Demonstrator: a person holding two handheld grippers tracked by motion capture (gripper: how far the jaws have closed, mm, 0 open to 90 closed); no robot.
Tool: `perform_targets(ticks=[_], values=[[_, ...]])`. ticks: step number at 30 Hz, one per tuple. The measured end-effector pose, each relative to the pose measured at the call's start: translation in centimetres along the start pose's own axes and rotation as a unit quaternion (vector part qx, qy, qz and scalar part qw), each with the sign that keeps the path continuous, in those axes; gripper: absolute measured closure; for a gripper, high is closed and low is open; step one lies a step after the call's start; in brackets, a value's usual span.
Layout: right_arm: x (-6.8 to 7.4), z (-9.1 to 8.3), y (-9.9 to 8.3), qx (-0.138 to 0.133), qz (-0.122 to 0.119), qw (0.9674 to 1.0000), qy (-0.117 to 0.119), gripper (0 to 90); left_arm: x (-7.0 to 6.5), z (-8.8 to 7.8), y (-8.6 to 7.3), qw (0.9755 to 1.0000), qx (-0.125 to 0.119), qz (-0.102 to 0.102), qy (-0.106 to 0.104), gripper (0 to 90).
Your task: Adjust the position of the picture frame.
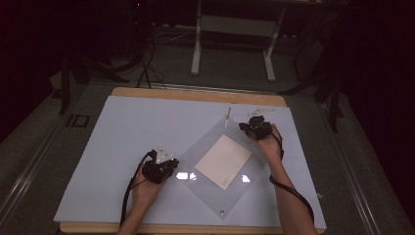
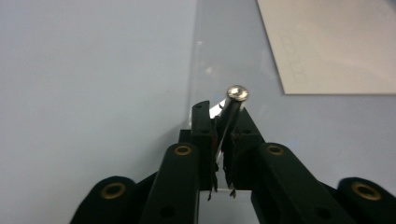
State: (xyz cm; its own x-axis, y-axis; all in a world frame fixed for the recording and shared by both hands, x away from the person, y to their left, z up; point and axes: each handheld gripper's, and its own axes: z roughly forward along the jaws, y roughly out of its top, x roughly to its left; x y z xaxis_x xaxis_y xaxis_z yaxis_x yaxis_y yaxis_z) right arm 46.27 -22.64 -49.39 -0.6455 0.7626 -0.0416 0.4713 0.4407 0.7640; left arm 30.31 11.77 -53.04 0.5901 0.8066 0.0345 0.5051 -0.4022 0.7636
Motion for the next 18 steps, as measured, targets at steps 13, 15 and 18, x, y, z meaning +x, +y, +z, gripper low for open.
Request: perform_targets(ticks=[13,15,18], values=[[0.0,2.0,1.5,0.001,0.0,1.0,0.0,86.9,-1.3,-1.0,-0.2,0.9996,0.014,0.02,-0.017,84.6],[-0.1,2.4,1.8,-0.002,0.005,1.0,0.002,85.4,-1.5,-1.1,-0.3,0.9995,0.014,0.022,-0.02,84.6],[-0.1,3.1,2.4,-0.01,0.015,0.9998,0.008,79.8,-1.7,-1.2,-0.5,0.9993,0.016,0.022,-0.024,84.6]])
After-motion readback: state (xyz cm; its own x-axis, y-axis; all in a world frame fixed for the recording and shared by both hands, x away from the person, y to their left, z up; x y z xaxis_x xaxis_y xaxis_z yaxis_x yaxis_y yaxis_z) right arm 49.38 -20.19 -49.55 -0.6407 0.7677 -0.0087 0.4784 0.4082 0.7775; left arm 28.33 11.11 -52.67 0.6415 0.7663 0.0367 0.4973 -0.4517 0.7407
